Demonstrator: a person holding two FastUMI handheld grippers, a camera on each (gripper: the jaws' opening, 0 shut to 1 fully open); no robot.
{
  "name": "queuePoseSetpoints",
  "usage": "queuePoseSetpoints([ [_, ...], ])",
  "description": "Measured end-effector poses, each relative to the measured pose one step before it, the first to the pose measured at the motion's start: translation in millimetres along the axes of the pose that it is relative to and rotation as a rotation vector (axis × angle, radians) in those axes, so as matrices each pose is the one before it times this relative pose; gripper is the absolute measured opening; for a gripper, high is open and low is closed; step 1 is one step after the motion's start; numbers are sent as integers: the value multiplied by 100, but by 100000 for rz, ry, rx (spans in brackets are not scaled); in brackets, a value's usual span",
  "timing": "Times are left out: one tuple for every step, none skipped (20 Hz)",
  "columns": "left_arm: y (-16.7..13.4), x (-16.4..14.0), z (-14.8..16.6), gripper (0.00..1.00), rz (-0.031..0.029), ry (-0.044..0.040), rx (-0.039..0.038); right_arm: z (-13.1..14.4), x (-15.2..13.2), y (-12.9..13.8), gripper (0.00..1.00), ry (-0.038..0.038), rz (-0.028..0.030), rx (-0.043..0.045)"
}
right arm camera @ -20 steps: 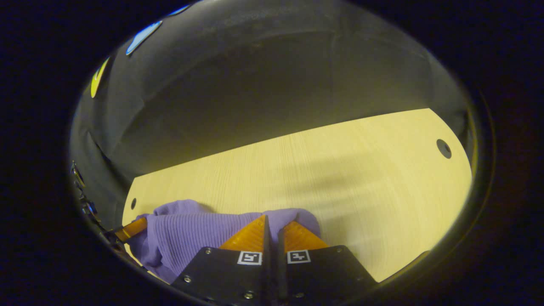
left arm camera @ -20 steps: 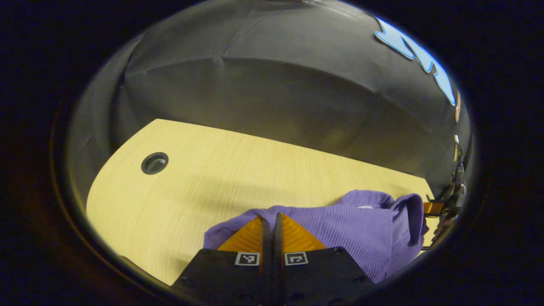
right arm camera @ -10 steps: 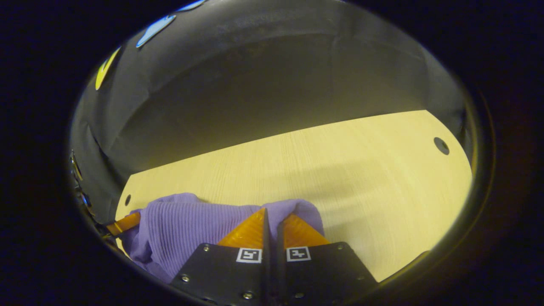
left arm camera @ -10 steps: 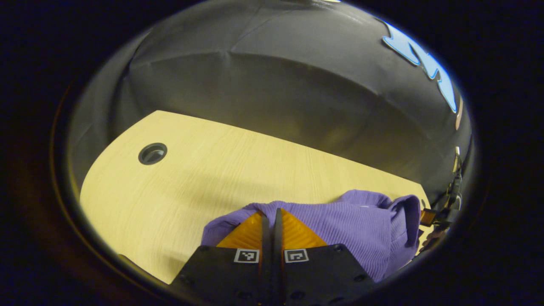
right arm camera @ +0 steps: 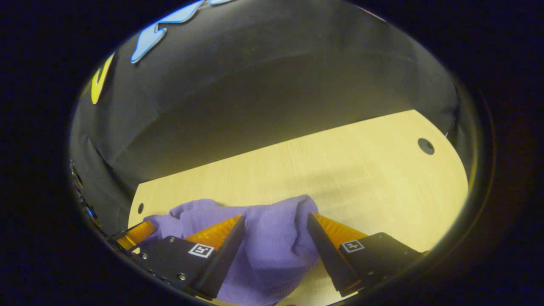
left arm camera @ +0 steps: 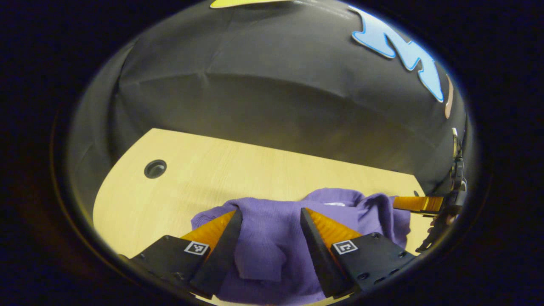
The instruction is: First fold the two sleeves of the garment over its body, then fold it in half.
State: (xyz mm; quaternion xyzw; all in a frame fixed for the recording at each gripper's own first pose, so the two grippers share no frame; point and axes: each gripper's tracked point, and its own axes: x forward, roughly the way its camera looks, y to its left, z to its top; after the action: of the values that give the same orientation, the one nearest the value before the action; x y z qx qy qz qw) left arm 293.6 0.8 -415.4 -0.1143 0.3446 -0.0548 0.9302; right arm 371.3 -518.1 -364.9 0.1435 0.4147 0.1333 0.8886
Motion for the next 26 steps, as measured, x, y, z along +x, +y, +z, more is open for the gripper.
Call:
queuePoseSetpoints([
  [-566, -1230, 711, 90, -783, -1081, 199, 456, -1301, 414, 93, -1452, 729, -791],
  [-431, -1238, 584, 88, -760, -1210, 419, 561, -1395, 345, 93, -1467, 875, -720],
  [-438, -1284, 633, 88, -506, -1118, 596, 624, -1492, 490, 93, -1779, 921, -757],
  [-366, -1395, 650, 88, -539, -1354, 877, 621, -1612, 411, 93, -1993, 798, -981],
  [-365, -1354, 656, 88, -331, -1391, 986, 594, -1530, 376, 93, -1787, 660, -1045],
  [-443, -1422, 598, 90, -385, -1287, 1289, 460, -1231, 290, 93, -1584, 636, -933],
  [-402, -1570, 656, 90, -66, -1603, 1405, 543, -1444, 477, 93, -1725, 610, -1015],
  [-524, -1615, 614, 90, -475, -1530, 1227, 447, -1466, 536, 93, -1639, 729, -934],
  [-580, -1650, 693, 90, -548, -1798, 1042, 448, -1420, 363, 93, -1589, 570, -867],
  [-682, -1791, 718, 89, -791, -1789, 819, 426, -1039, -61, 93, -1454, 391, -481],
  [-608, -1685, 713, 88, -848, -2048, 726, 431, -1283, 269, 93, -1822, 536, -756],
  [-695, -1602, 709, 90, -760, -2105, 1032, 395, -1682, 423, 93, -1900, 791, -754],
  [-600, -1763, 732, 88, -609, -2015, 1164, 401, -1524, 415, 93, -1591, 859, -785],
  [-906, -1787, 701, 92, -543, -1881, 1408, 209, -1413, 296, 93, -1645, 685, -799],
  [-742, -1728, 727, 88, -709, -1738, 1507, 346, -1402, 368, 93, -1559, 866, -862],
  [-727, -1743, 696, 89, -472, -1865, 1333, 173, -1326, 347, 92, -1470, 697, -935],
  [-644, -1567, 531, 88, -392, -1600, 860, 119, -1311, 396, 92, -1146, 644, -793],
  [-655, -1535, 597, 88, -493, -1732, 401, 157, -1252, 372, 93, -1362, 651, -546],
  [-529, -1401, 569, 88, -363, -1649, 92, 132, -1285, 420, 93, -1313, 769, -275],
  [-401, -1244, 406, 91, -333, -1469, -45, 10, -1220, 439, 93, -1028, 677, -29],
  [-404, -1195, 341, 89, -63, -1018, 84, 57, -1153, 511, 93, -928, 894, 137],
  [-209, -997, 192, 91, 211, -565, -33, -81, -1055, 563, 93, -836, 1165, 190],
  [-489, -1660, 351, 89, 255, -1203, 315, -4, -1052, 491, 92, -744, 832, 206],
  [-332, -1379, 195, 88, 682, -487, 315, -49, -1029, 514, 93, -880, 716, 311],
  [-63, -977, -8, 91, 781, -74, -14, -22, -908, 372, 92, -971, 68, 446],
  [-29, -802, -228, 90, 865, -77, -42, -66, -716, 216, 92, -1278, -127, 475],
])
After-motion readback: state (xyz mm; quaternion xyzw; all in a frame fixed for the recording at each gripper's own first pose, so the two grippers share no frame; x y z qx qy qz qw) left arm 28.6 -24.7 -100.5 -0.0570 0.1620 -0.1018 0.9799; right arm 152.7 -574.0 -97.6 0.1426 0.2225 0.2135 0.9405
